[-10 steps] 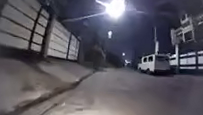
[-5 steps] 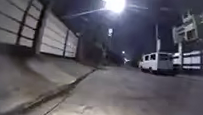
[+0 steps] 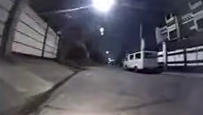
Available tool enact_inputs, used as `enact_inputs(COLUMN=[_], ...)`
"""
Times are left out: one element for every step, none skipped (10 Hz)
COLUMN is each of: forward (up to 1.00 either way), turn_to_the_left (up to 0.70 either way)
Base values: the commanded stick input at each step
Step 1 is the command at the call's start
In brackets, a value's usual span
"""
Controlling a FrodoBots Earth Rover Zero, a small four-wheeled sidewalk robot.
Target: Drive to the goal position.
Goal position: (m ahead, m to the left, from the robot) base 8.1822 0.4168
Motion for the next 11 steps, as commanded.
enact_inputs(forward=[0.98, 0.98, 0.98, 0.98, 0.98, 0.98, 0.98, 0.98, 0.98, 0.98, 0.98], turn_to_the_left=[0.0, 0.0, 0.0, 0.0, -0.05, -0.18, -0.31, -0.35, -0.35, -0.35, -0.29])
